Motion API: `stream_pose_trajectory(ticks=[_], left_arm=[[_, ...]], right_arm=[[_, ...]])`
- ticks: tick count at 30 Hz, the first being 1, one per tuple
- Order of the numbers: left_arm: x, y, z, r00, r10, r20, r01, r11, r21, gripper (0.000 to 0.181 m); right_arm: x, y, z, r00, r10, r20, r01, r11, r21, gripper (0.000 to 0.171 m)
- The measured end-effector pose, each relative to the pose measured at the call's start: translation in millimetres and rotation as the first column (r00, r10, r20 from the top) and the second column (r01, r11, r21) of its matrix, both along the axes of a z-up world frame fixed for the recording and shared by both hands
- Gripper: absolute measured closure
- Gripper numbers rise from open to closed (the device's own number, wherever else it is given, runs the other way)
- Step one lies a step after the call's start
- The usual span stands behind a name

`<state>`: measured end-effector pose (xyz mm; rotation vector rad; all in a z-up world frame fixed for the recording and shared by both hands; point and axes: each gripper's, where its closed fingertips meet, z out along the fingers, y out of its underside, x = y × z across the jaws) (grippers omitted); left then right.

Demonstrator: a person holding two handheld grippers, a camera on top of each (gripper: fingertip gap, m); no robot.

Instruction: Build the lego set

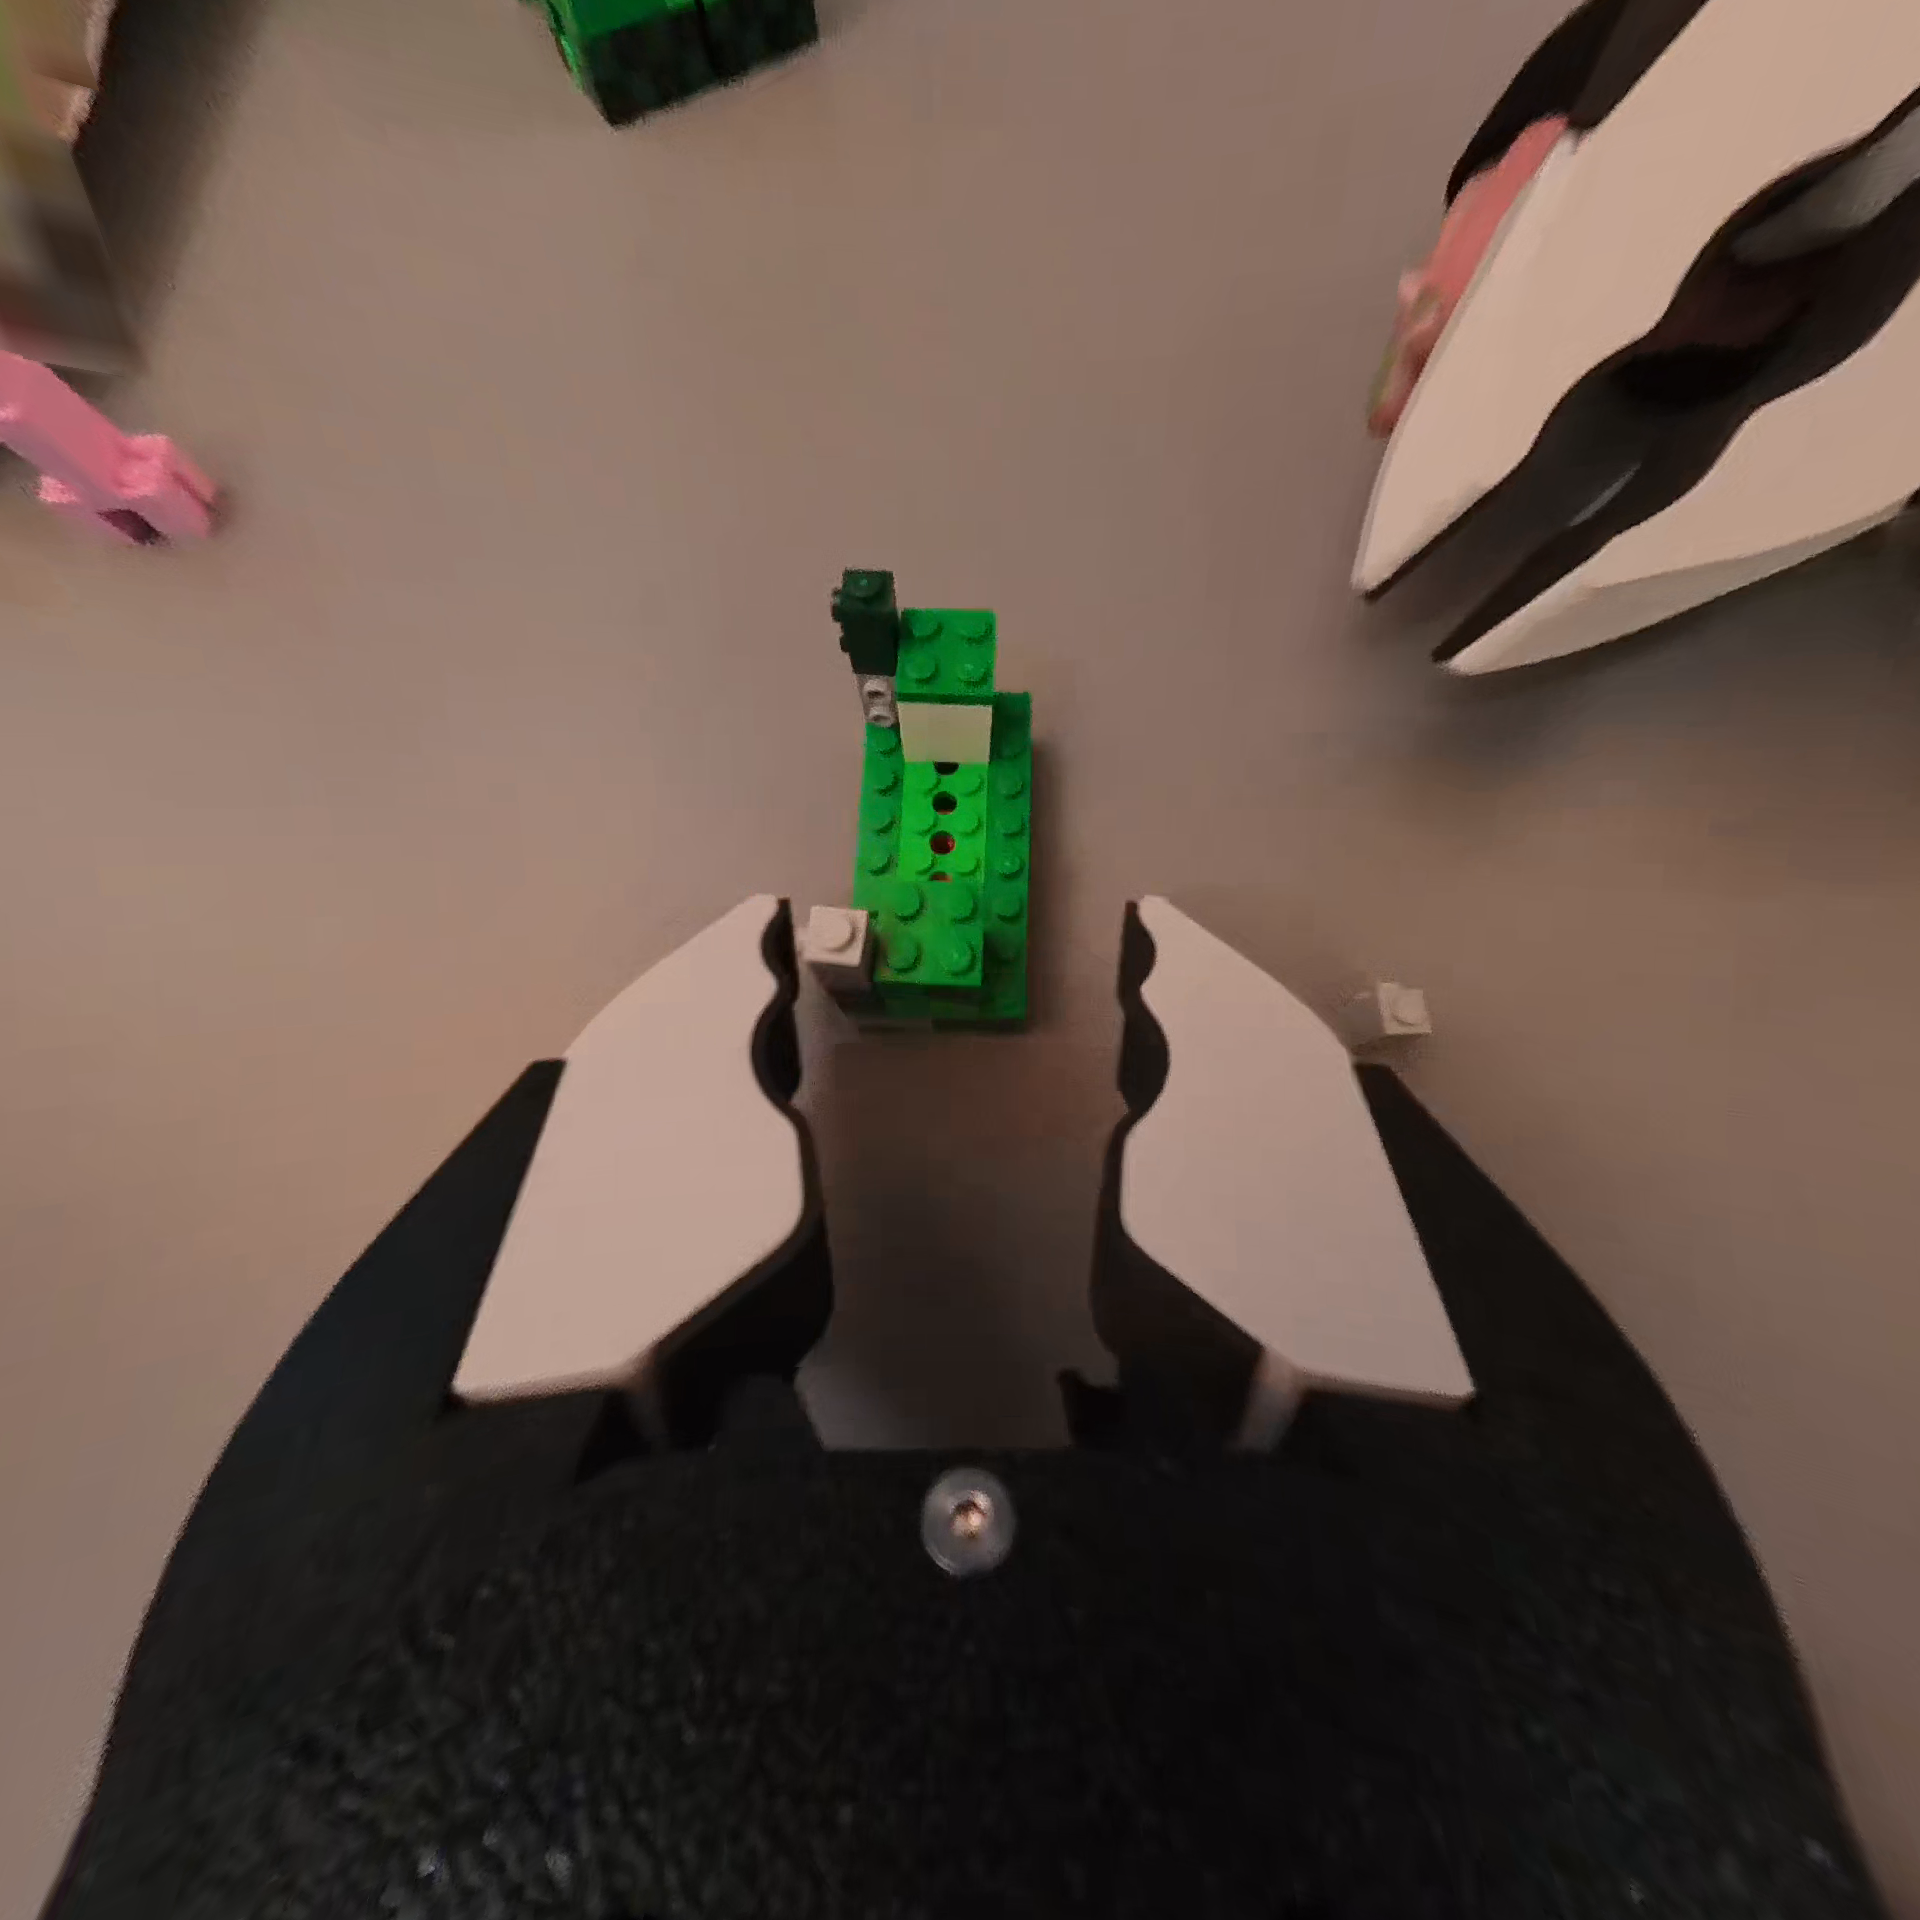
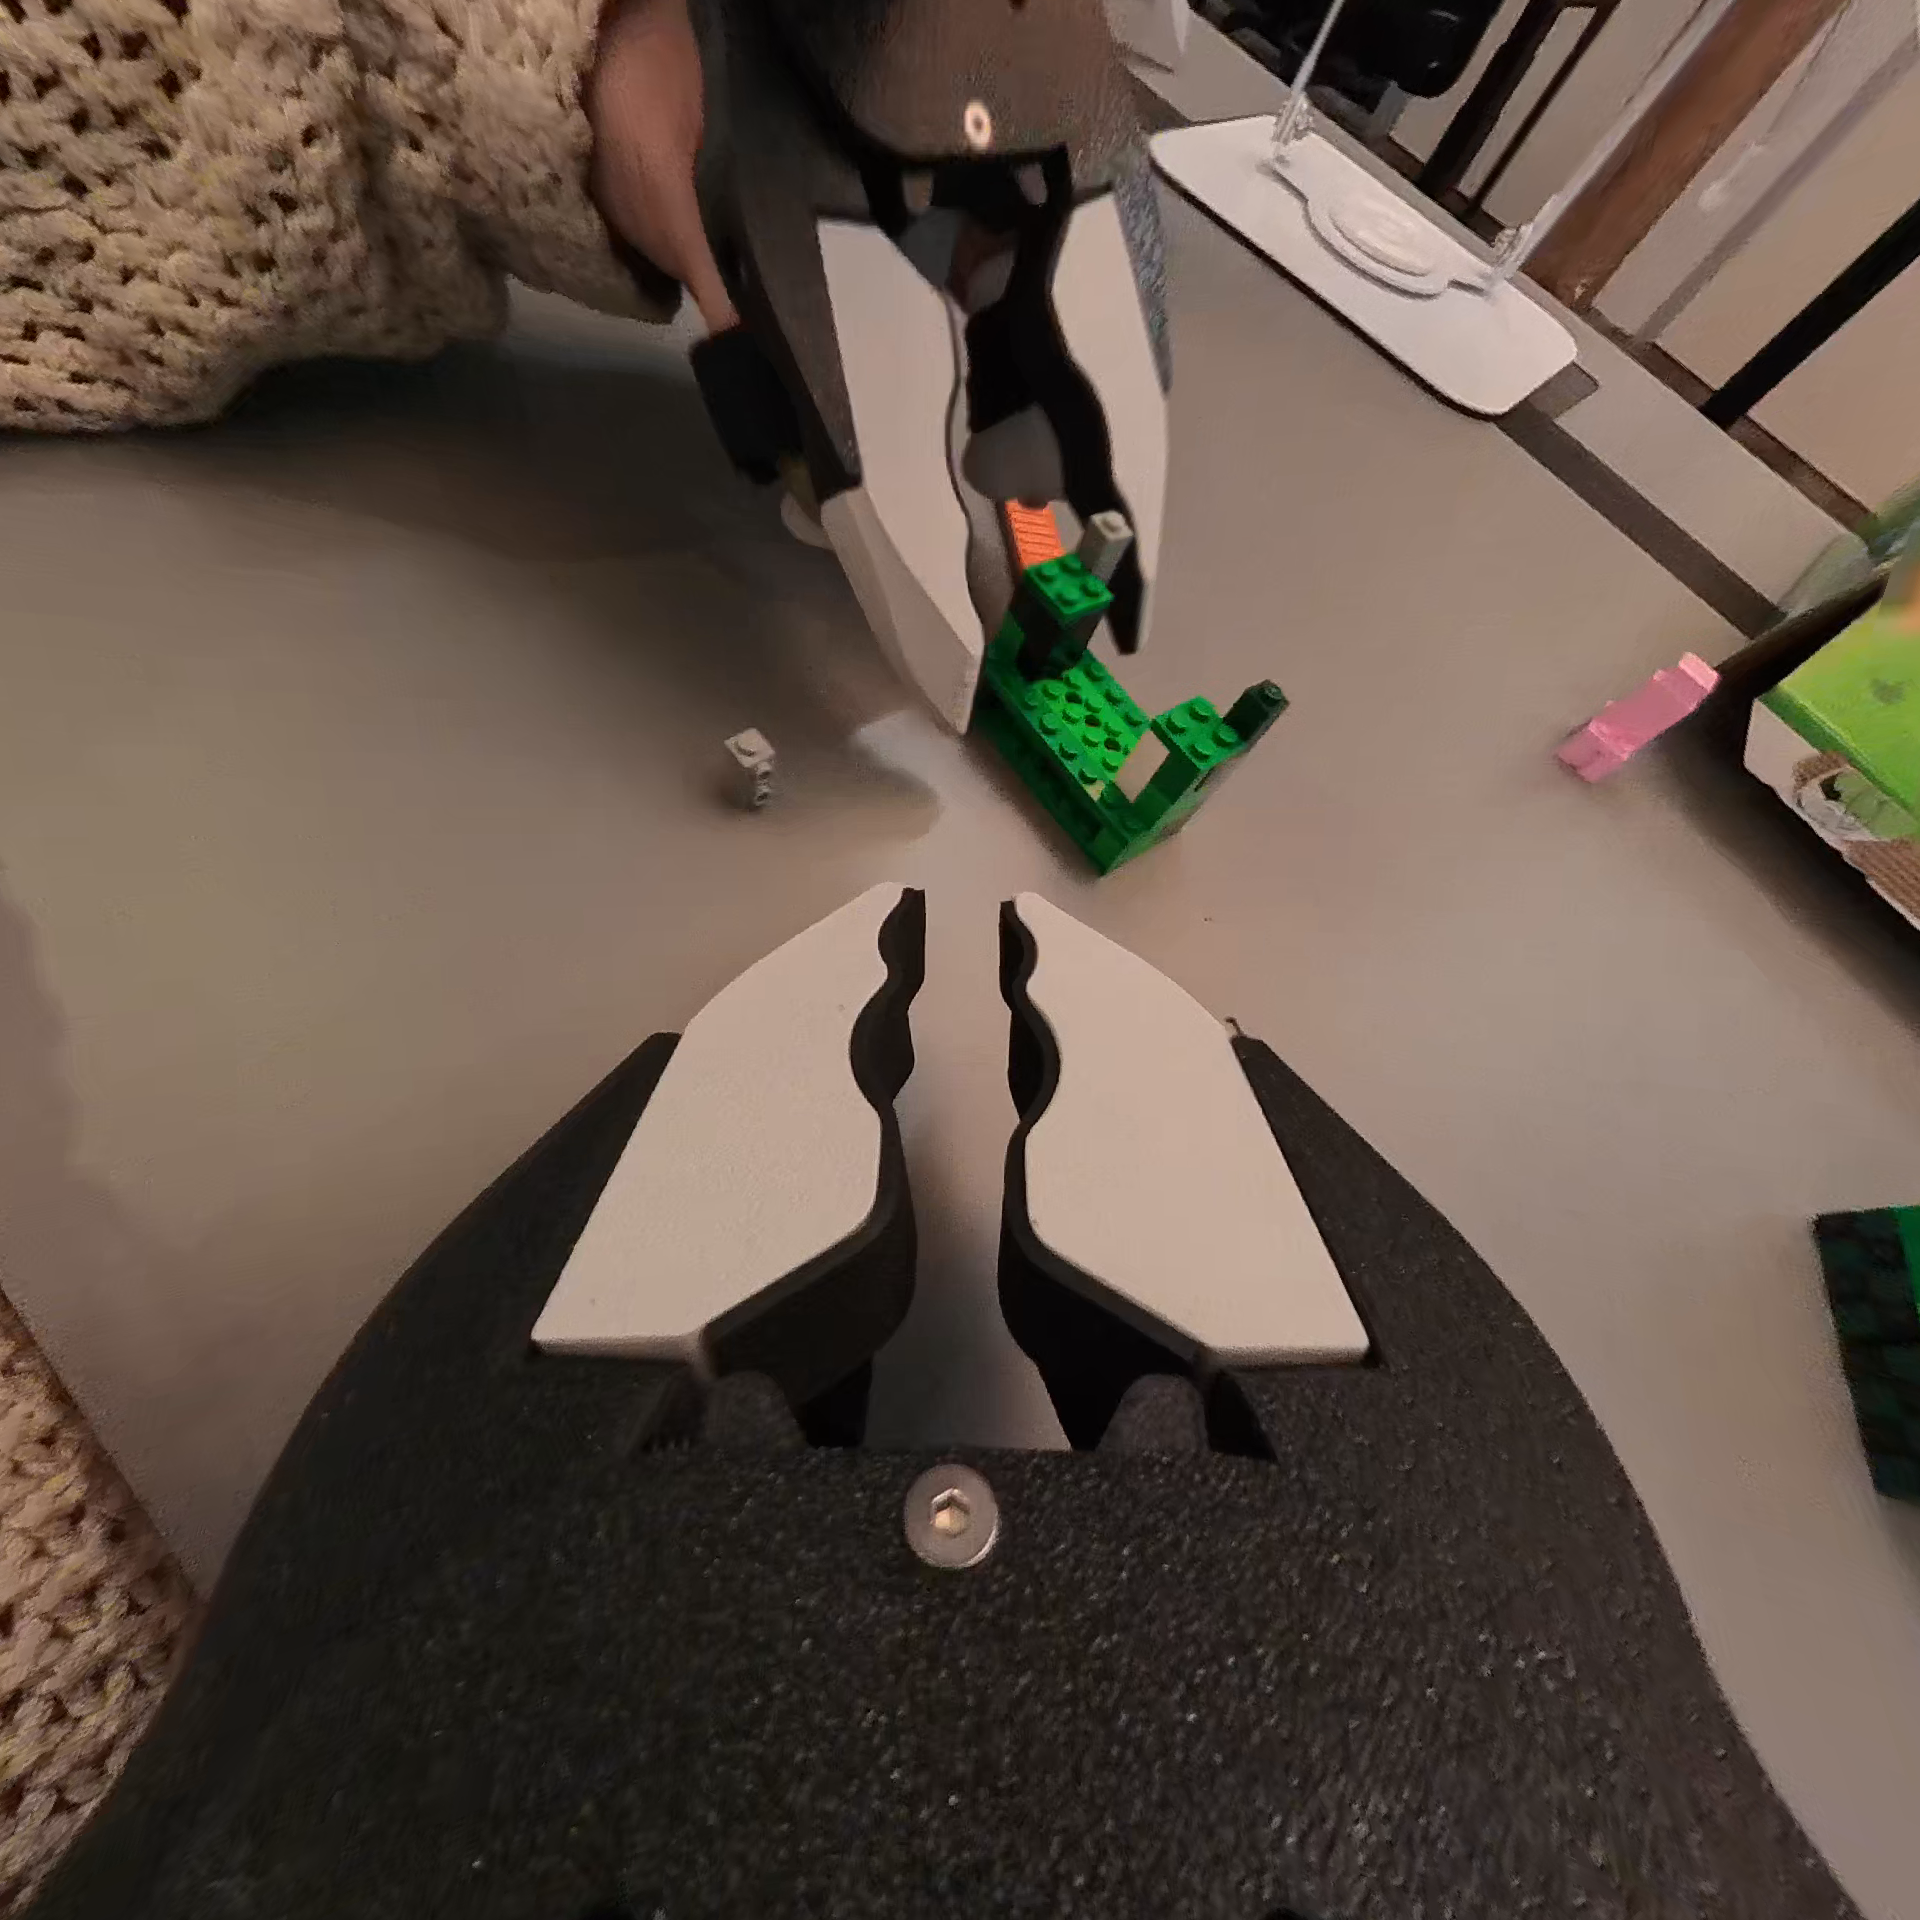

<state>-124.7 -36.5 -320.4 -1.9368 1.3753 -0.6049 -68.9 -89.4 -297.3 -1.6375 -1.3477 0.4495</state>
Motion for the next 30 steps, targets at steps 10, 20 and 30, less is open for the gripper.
stream_pose_trajectory(ticks=[10,20,30], left_arm=[[-36,-6,21,0.962,0.269,0.049,-0.272,0.960,0.068,0.146],[-98,-72,20,0.684,0.726,0.068,-0.727,0.670,0.152,0.152],[-82,-109,0,0.627,0.779,0.001,-0.775,0.623,0.102,0.116]], right_arm=[[-10,6,7,0.995,0.077,-0.064,-0.078,0.997,-0.012,0.158],[-37,-16,7,0.969,0.238,-0.067,-0.240,0.971,-0.018,0.158],[-41,-26,-10,0.950,0.310,0.031,-0.310,0.951,-0.012,0.158]])
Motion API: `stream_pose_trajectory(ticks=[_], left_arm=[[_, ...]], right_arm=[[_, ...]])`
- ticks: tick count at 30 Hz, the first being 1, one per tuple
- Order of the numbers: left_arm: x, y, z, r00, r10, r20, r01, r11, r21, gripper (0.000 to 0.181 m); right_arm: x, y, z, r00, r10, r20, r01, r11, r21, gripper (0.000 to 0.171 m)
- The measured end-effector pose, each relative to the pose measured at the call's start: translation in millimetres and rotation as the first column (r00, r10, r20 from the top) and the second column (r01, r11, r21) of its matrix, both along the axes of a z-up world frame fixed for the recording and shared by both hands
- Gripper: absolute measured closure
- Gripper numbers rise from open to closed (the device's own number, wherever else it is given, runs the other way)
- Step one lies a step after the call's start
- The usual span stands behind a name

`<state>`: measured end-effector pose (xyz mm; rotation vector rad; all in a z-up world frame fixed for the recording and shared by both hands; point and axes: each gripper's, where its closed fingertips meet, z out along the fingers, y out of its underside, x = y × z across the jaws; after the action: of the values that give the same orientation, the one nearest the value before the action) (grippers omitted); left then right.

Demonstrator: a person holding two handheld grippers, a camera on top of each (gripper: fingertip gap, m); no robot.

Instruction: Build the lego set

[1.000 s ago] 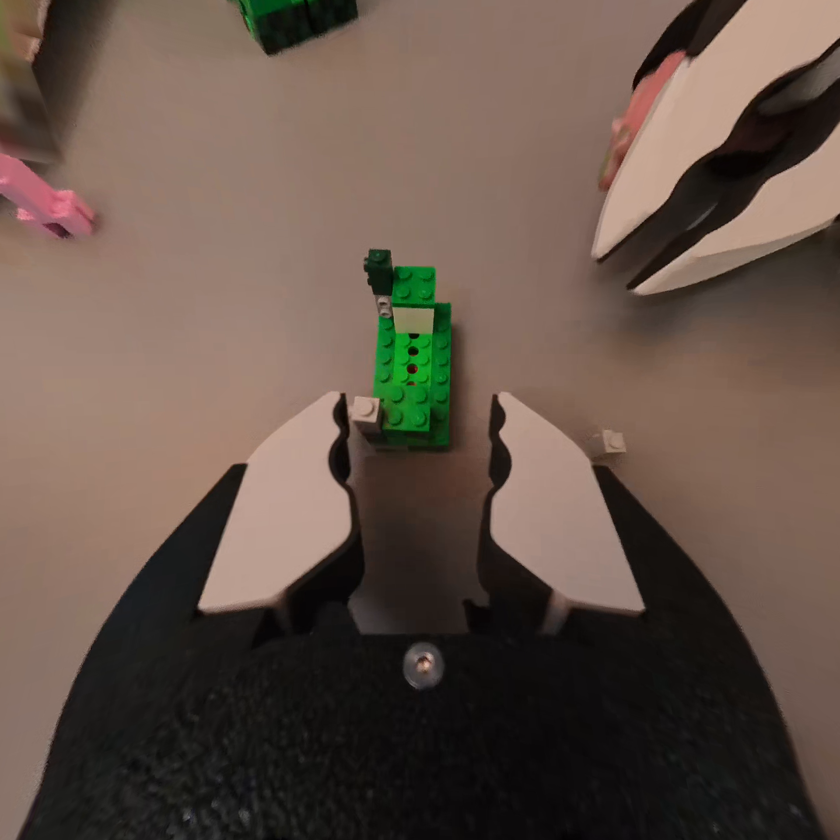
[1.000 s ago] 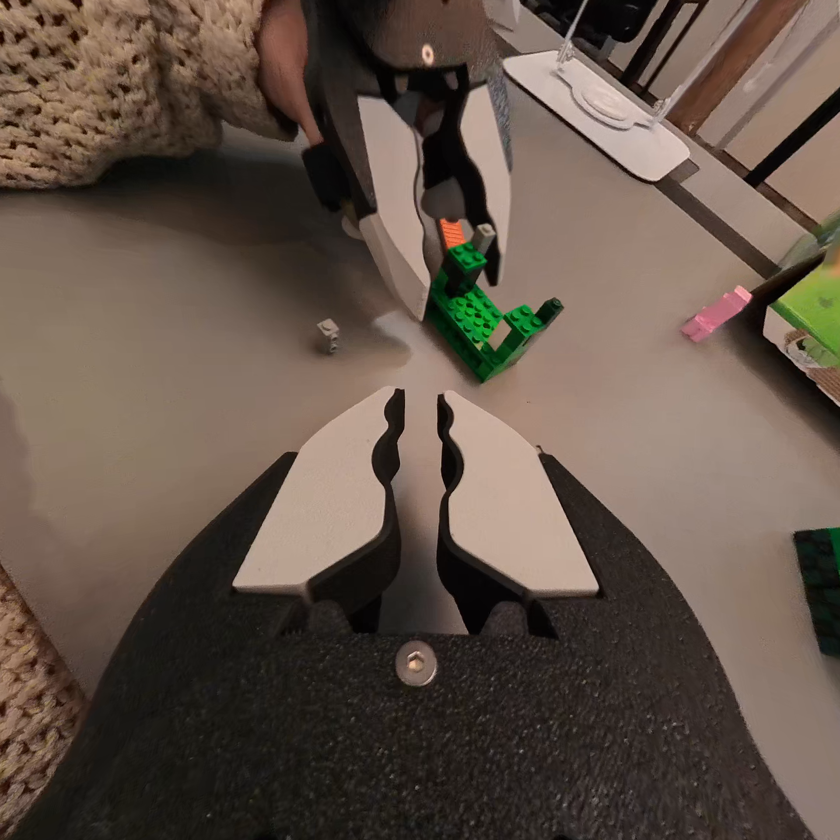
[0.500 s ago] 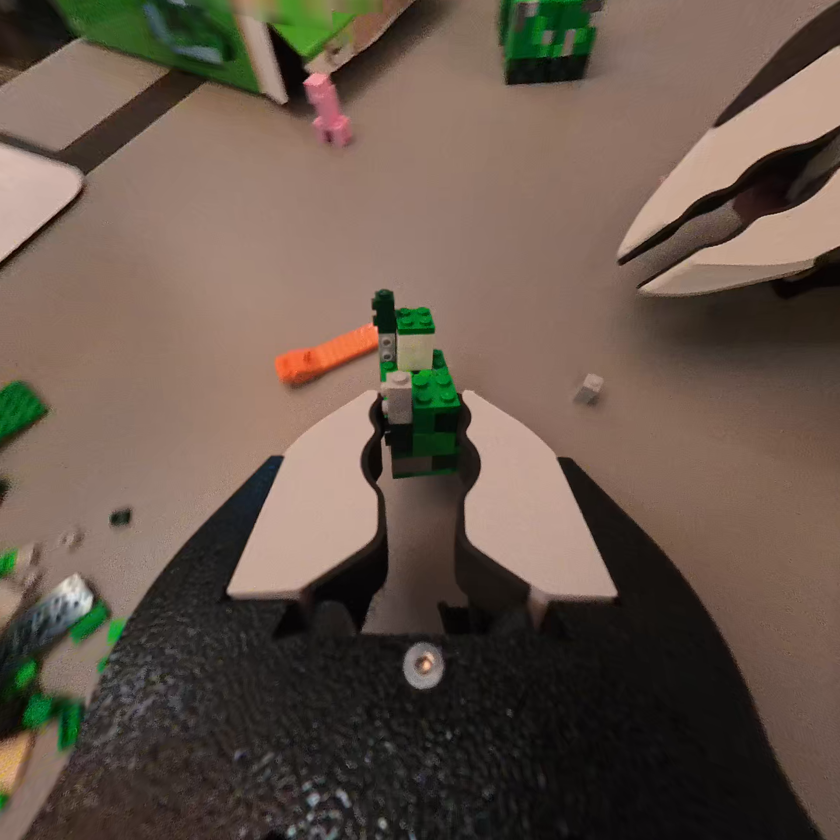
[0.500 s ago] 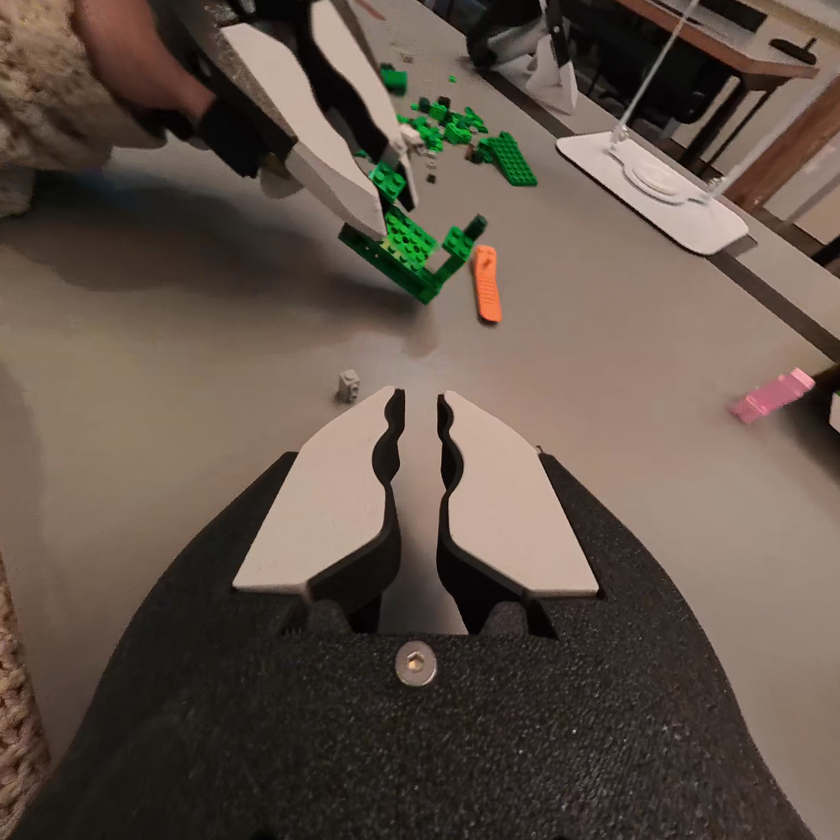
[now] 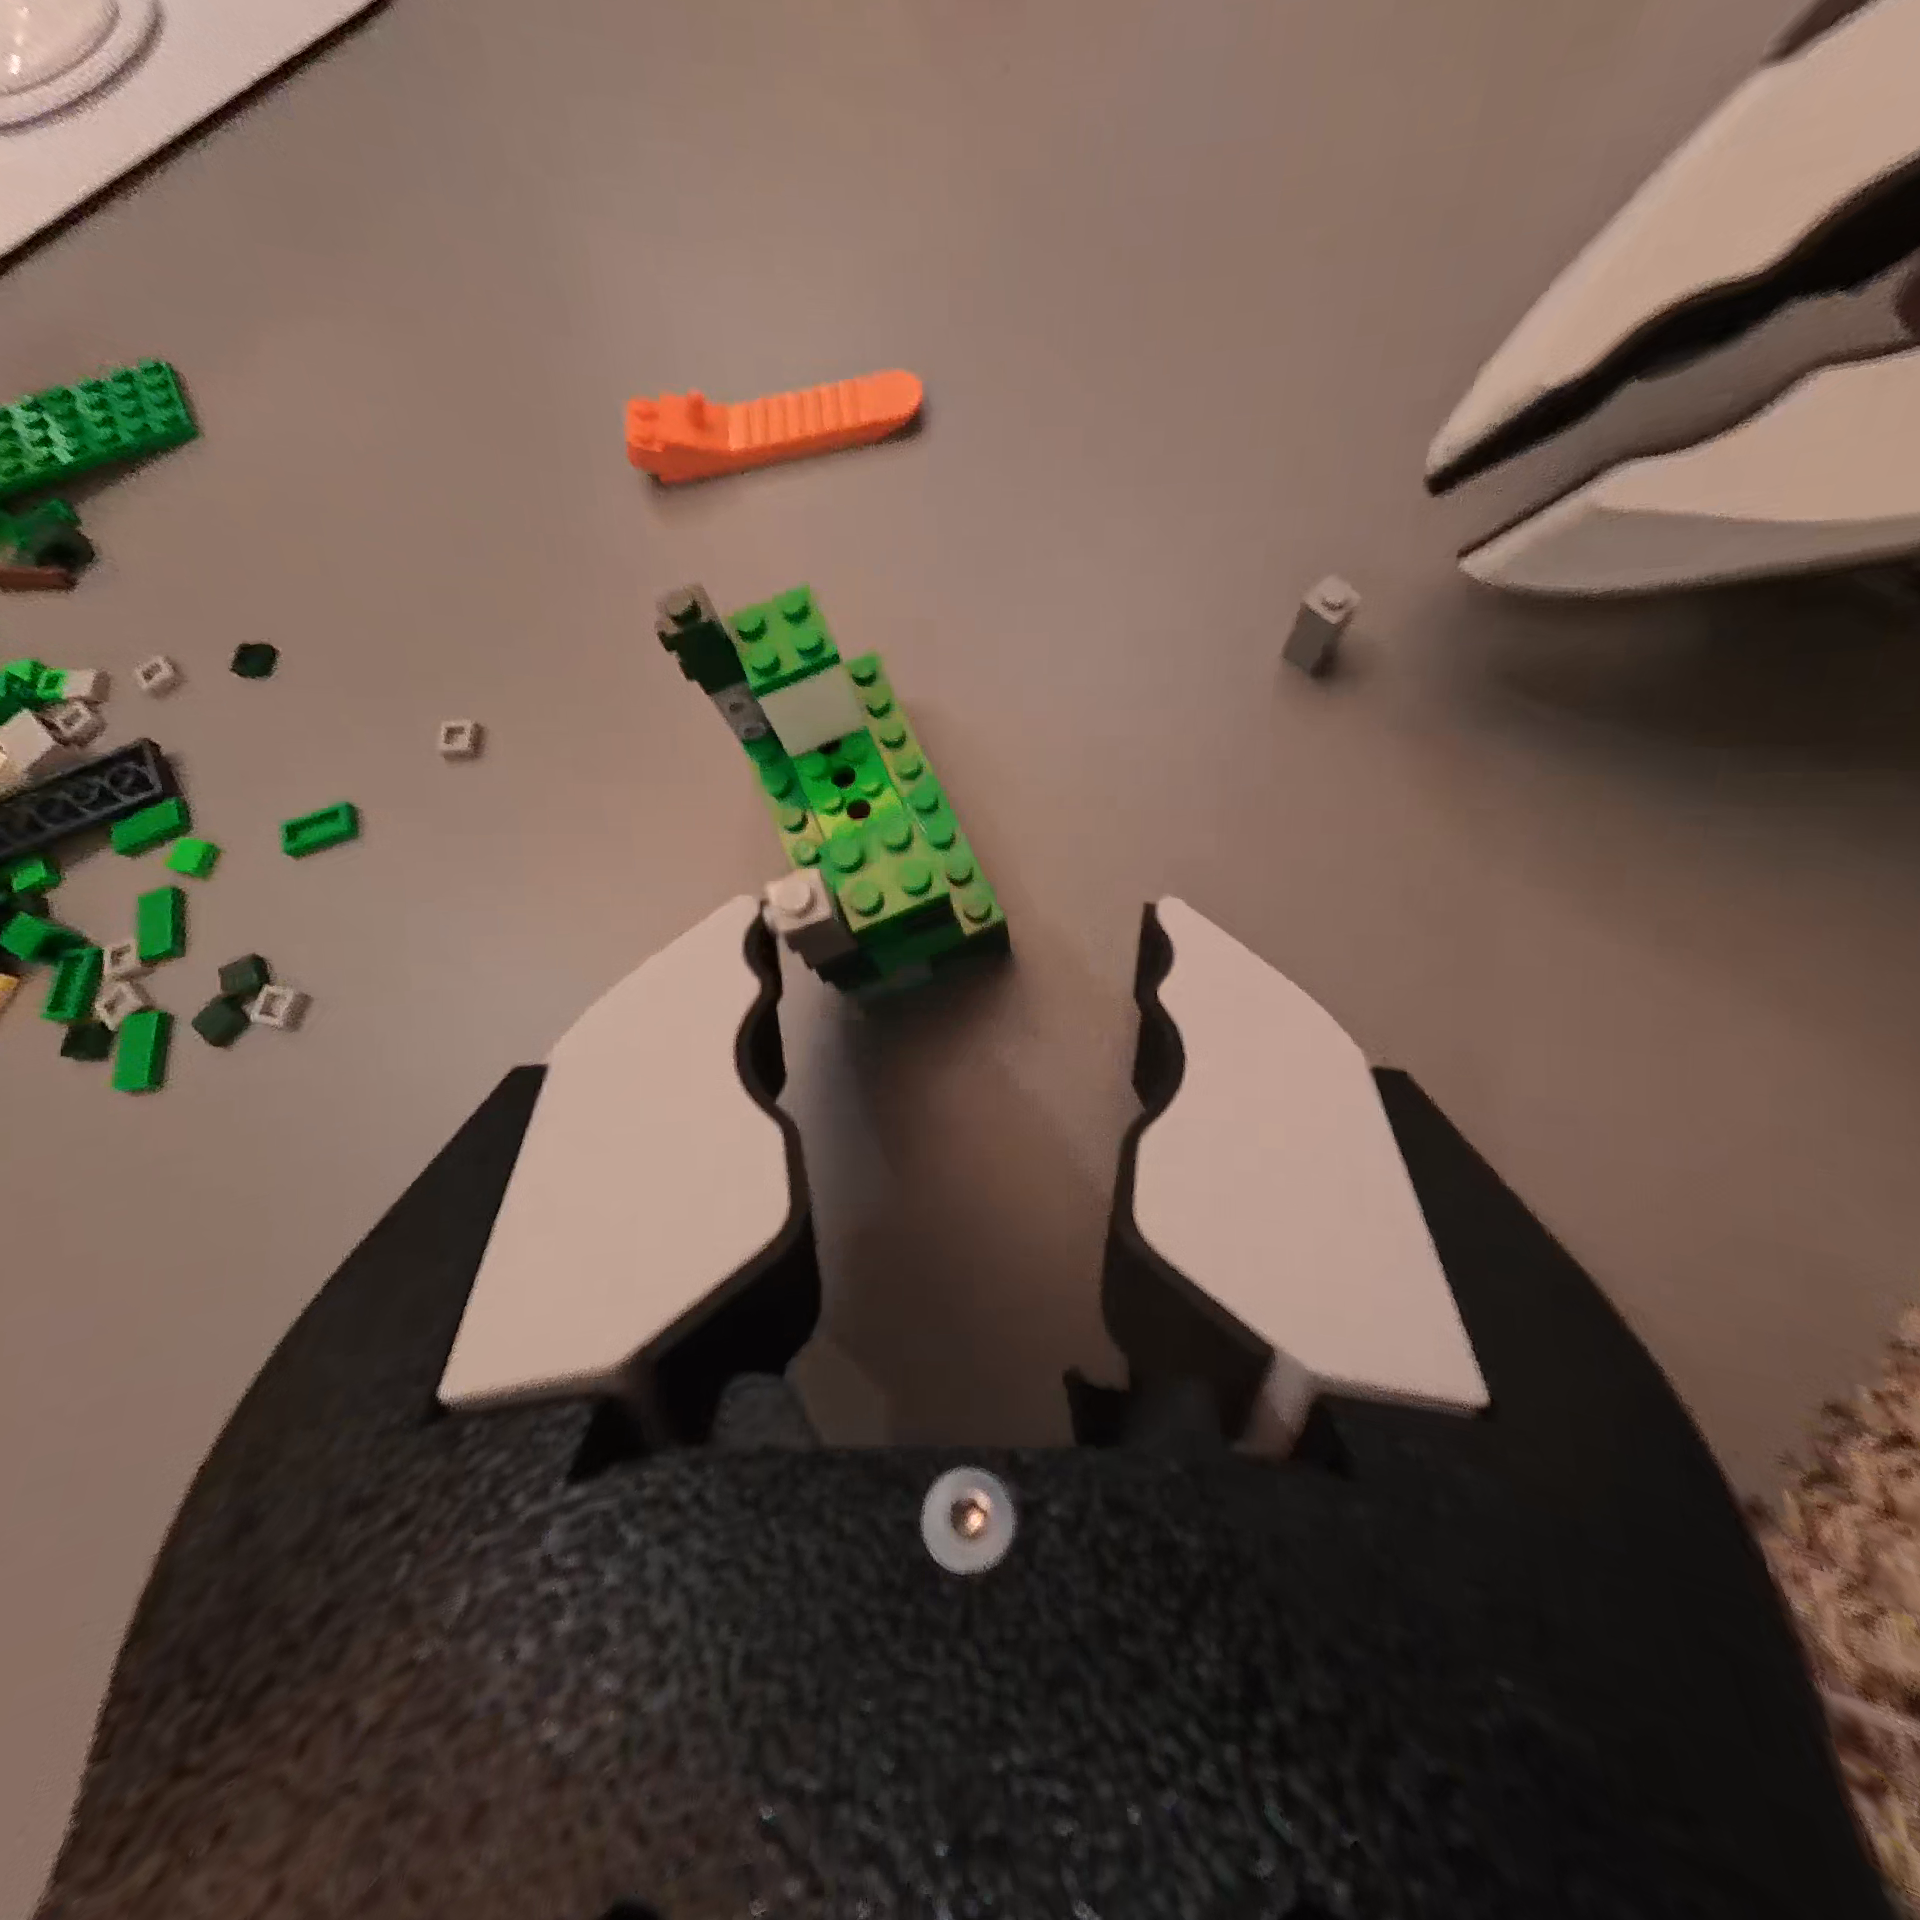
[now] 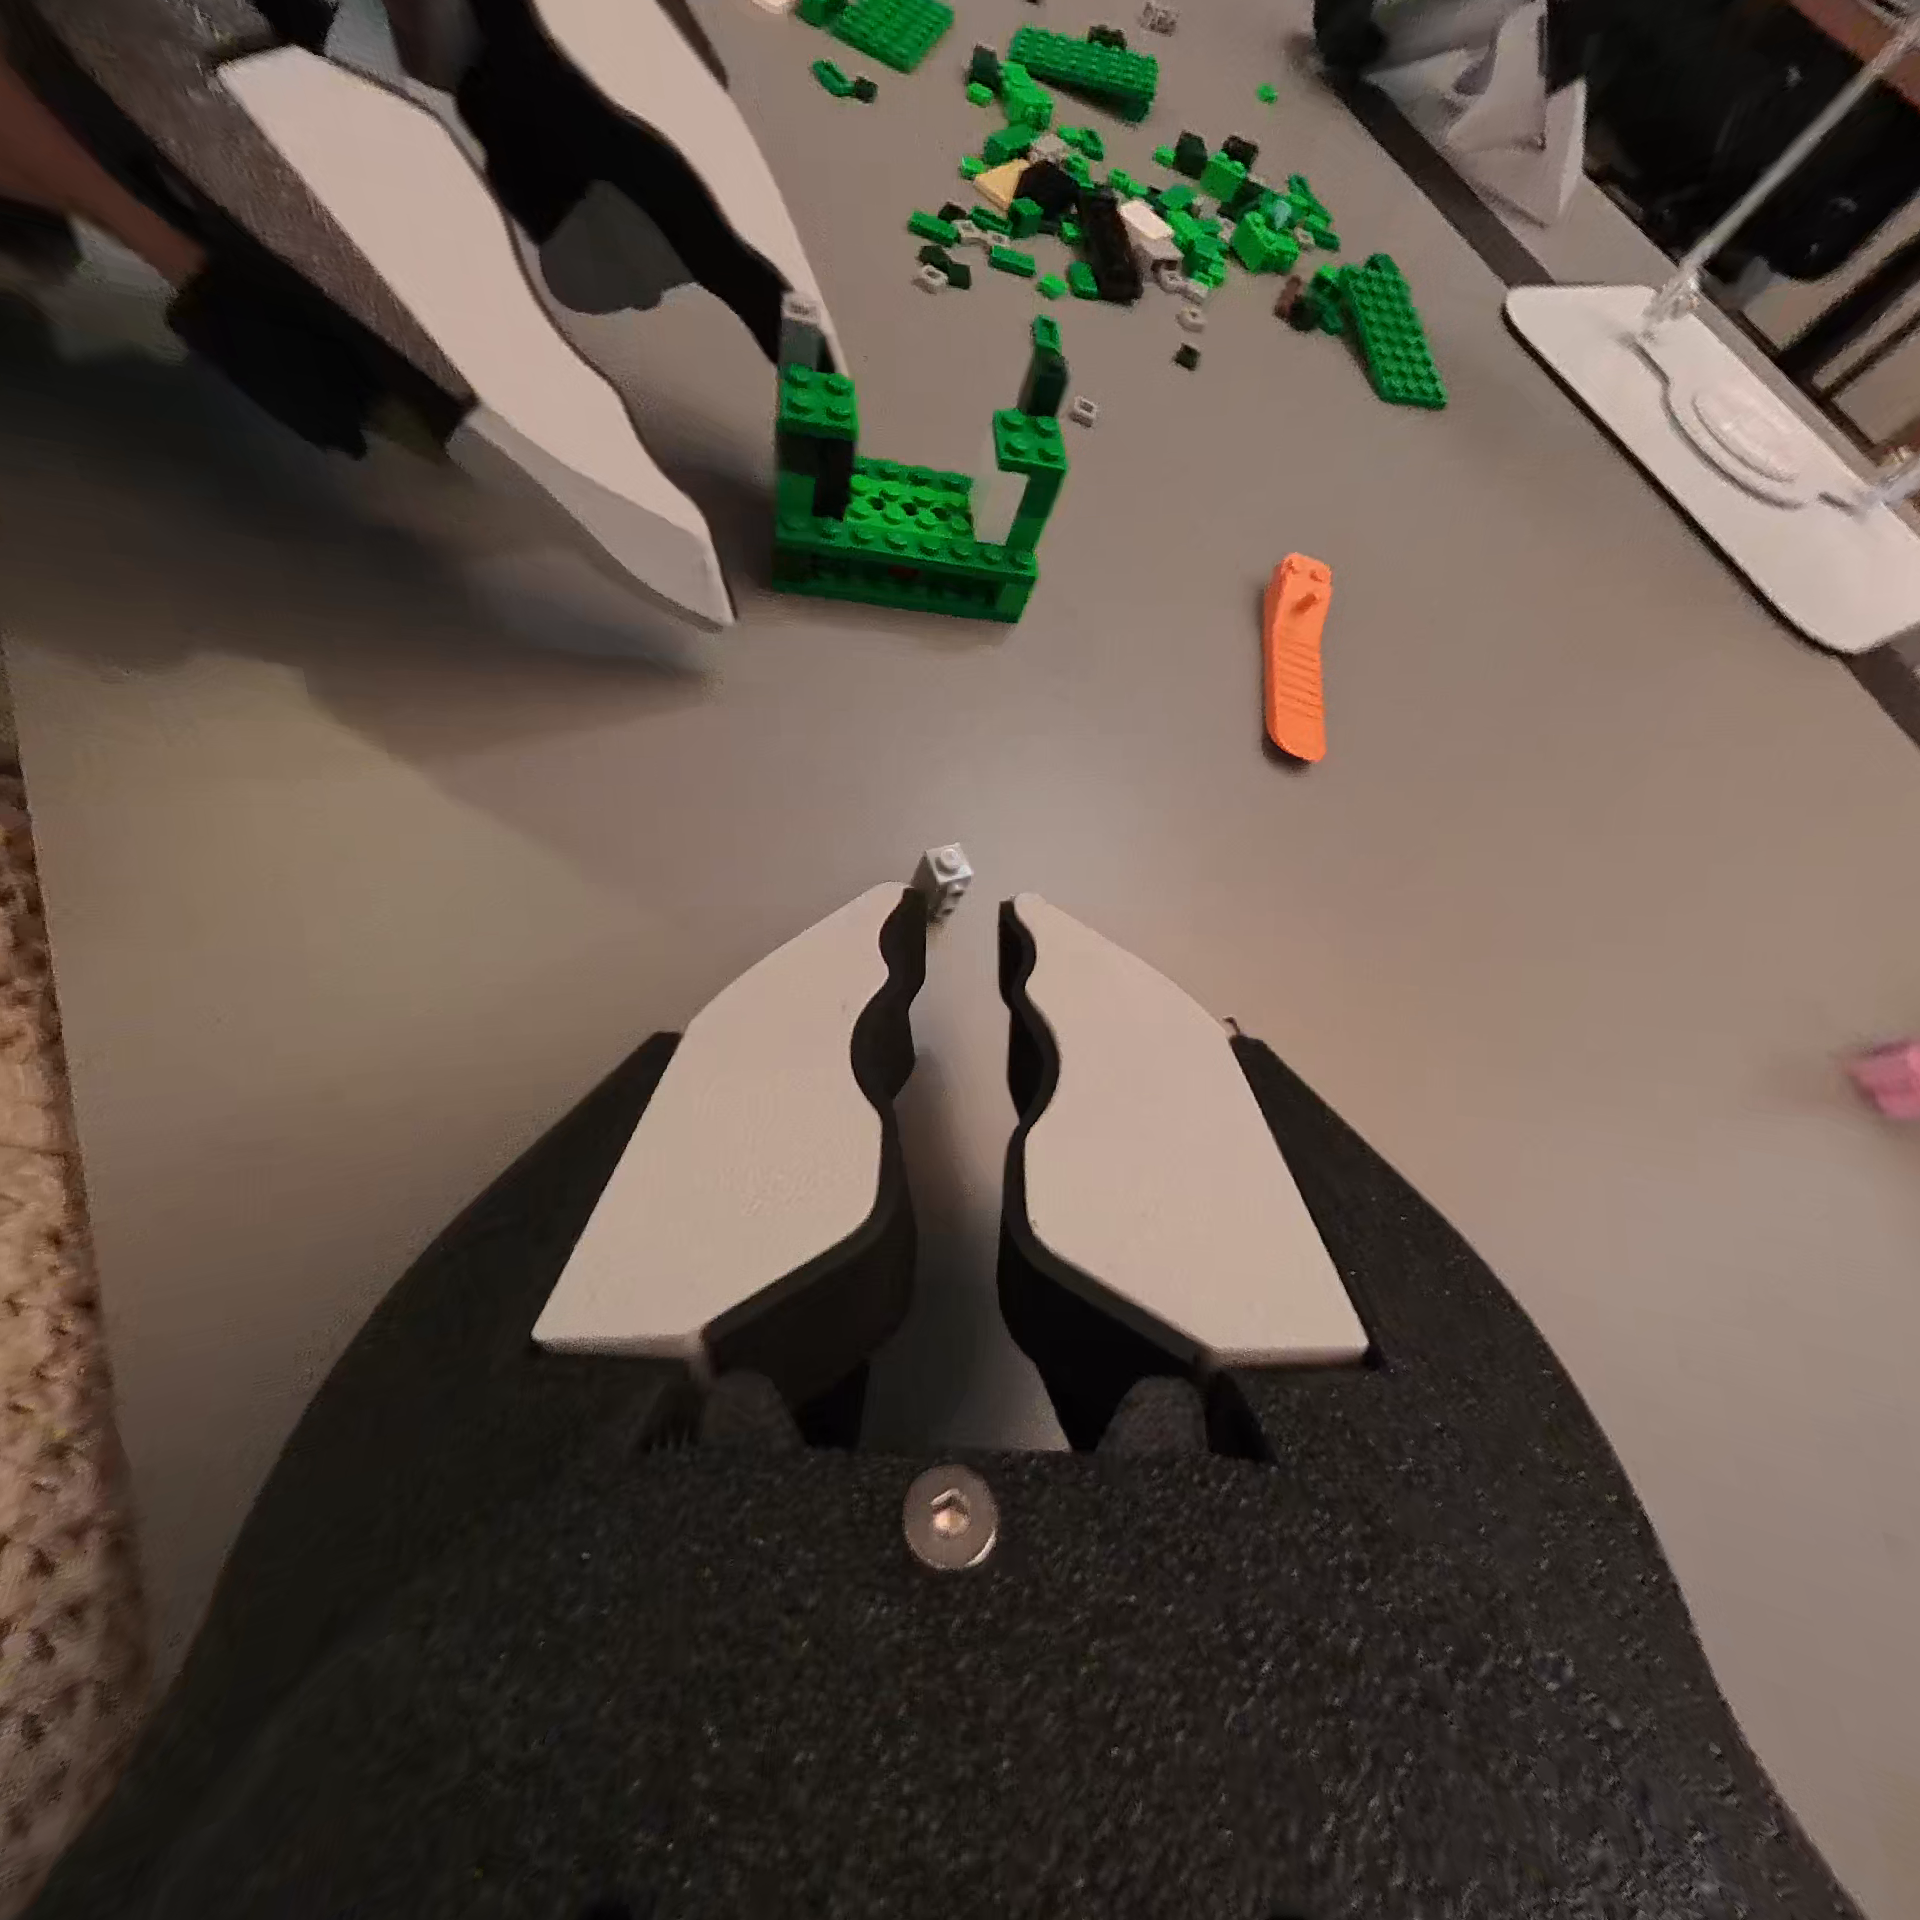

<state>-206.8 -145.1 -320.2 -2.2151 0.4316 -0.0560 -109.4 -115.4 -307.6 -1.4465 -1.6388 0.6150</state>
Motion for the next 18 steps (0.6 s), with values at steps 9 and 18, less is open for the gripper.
stream_pose_trajectory(ticks=[9,18], left_arm=[[8,-16,-8,0.987,-0.109,0.117,0.118,0.990,-0.075,0.124],[5,-20,-13,0.985,-0.125,0.117,0.136,0.986,-0.095,0.128]], right_arm=[[-15,0,-9,0.969,0.235,0.071,-0.232,0.972,-0.045,0.158],[-8,6,-6,0.982,0.161,0.099,-0.159,0.987,-0.032,0.154]])
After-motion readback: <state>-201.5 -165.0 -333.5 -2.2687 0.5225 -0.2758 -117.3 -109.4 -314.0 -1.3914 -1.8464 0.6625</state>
